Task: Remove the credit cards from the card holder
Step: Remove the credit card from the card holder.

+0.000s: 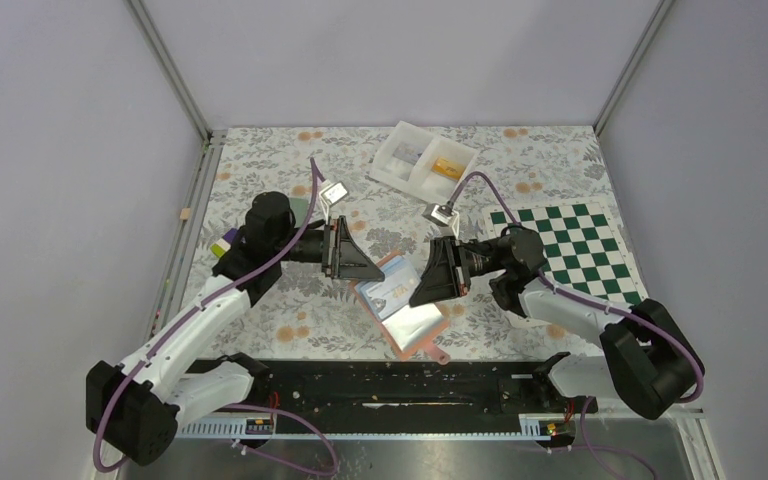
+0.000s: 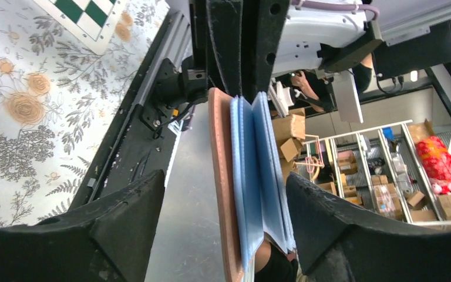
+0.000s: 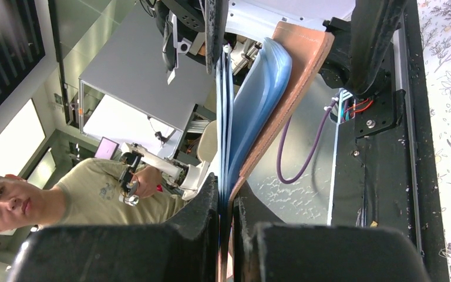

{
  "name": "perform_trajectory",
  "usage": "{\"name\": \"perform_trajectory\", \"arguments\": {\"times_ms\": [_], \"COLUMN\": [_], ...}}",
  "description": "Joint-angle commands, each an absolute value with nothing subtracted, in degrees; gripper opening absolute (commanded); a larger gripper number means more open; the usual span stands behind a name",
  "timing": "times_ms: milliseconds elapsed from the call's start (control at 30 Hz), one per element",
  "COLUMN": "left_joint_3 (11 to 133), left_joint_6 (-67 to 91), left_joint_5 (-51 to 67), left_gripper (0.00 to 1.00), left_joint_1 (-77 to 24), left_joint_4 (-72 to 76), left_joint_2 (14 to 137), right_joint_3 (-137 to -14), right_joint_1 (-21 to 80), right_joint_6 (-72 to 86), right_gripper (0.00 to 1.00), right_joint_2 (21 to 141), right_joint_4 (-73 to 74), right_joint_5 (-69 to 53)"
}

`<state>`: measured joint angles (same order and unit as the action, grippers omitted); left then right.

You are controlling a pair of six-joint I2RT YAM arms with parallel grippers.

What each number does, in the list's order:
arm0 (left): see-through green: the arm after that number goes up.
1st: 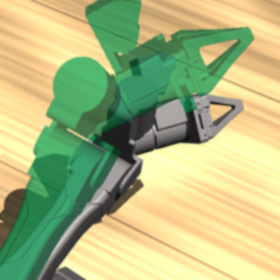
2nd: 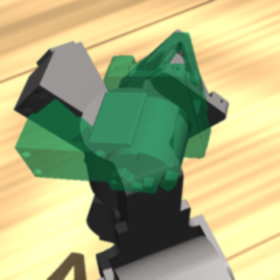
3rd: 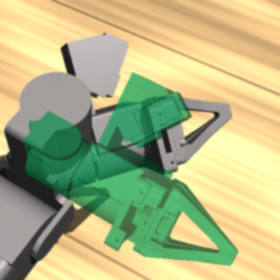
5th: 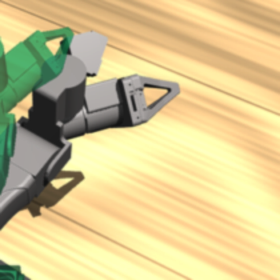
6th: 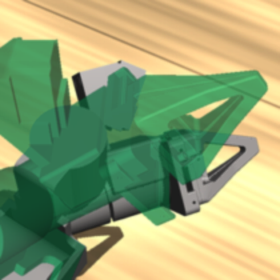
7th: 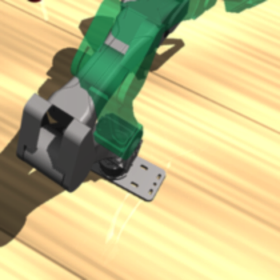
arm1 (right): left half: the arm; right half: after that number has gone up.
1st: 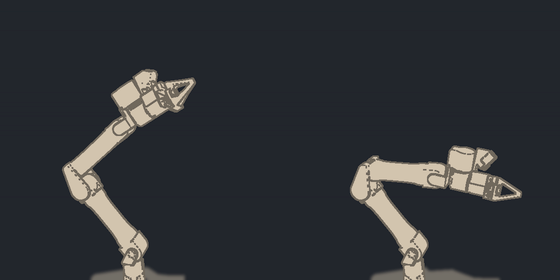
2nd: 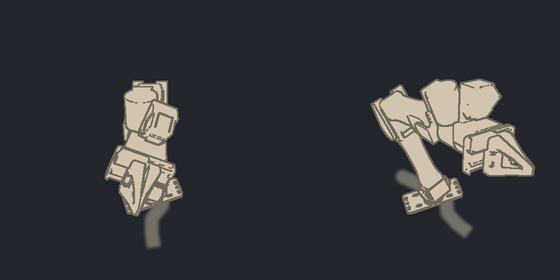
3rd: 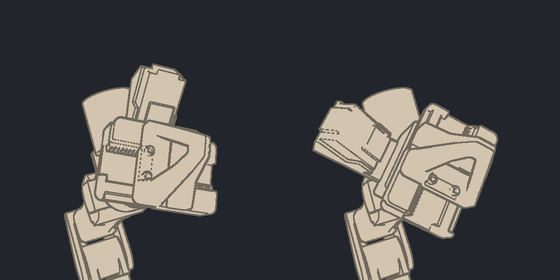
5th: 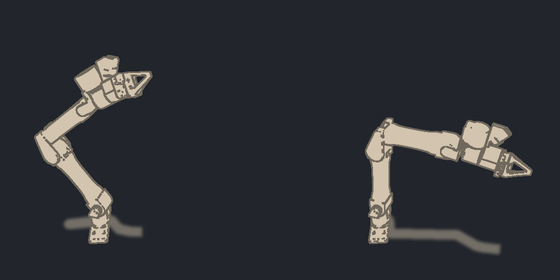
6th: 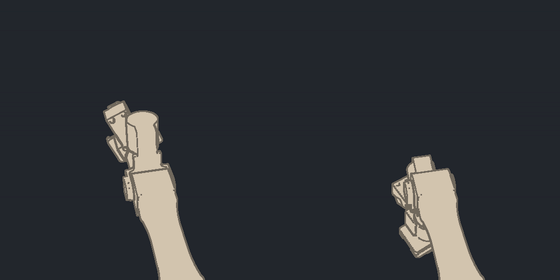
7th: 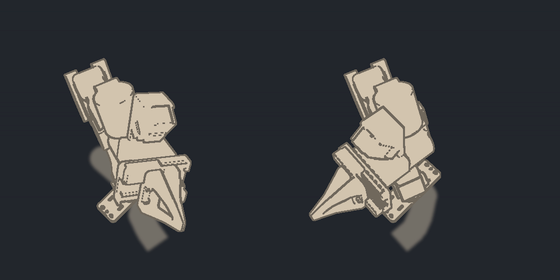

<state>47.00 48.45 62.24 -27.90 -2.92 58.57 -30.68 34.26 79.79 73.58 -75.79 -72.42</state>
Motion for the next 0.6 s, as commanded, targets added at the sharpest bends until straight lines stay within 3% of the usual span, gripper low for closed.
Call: {"name": "perform_trajectory", "arguments": {"times_ms": [0, 200, 300, 433, 567], "left_joint_3": [45.74, 45.05, 45.04, 46.28, 46.04], "left_joint_6": [55.6, 57.03, 56.93, 53.47, 53.31], "left_joint_5": [66.39, 66.51, 66.61, 63.13, 58.84], "left_gripper": [0.71, 0.31, 0.01, 0.0, 0.0], "left_joint_1": [-27.63, -27.68, -27.68, -27.59, -27.51], "left_joint_4": [9.71, 11.11, 10.91, 5.45, 5.4], "left_joint_2": [58.07, 59.42, 59.59, 58.53, 55.95], "right_joint_3": [-33.73, -34.71, -35.23, -35.76, -38.67], "right_joint_1": [34.1, 34.1, 34.1, 33.78, 32.66], "right_joint_6": [80.65, 81.56, 80.88, 77.46, 59.34], "right_gripper": [0.0, 0.0, 0.03, 0.1, 0.25], "right_joint_2": [74.25, 75.84, 76.2, 75.03, 68.87], "right_joint_4": [-79.54, -79.09, -77.15, -71.96, -42.16], "right_joint_5": [-73.41, -73.98, -73.88, -71.78, -65.29]}}
